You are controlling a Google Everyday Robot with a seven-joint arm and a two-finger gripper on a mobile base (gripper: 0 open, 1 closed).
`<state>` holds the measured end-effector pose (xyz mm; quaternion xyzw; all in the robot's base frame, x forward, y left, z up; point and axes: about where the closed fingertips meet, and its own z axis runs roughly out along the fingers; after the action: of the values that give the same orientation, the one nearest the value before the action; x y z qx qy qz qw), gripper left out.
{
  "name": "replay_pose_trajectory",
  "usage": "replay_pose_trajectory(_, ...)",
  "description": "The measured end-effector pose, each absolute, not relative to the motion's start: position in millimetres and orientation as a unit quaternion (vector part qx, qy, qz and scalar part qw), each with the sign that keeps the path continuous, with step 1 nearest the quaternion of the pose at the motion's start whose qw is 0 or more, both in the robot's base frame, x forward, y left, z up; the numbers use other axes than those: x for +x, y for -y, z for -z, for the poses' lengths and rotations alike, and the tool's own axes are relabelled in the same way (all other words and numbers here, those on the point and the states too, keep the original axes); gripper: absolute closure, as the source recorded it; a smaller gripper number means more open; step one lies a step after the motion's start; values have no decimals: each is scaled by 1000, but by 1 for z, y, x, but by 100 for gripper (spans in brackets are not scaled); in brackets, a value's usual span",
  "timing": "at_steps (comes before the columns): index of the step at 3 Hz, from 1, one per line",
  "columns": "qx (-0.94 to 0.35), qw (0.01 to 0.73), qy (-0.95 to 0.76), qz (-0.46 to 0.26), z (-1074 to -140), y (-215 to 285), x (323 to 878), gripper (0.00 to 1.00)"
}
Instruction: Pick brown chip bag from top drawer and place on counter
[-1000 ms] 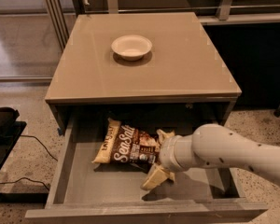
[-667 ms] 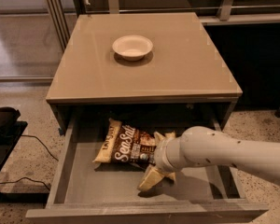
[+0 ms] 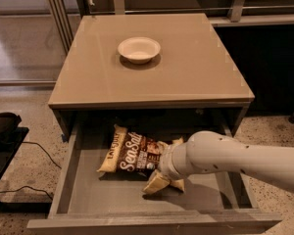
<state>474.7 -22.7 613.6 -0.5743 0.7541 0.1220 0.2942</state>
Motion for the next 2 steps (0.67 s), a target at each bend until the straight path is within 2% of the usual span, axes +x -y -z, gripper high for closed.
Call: replay_pose_trajectory(2,-574,294,-754,-122,-614,23,475,65)
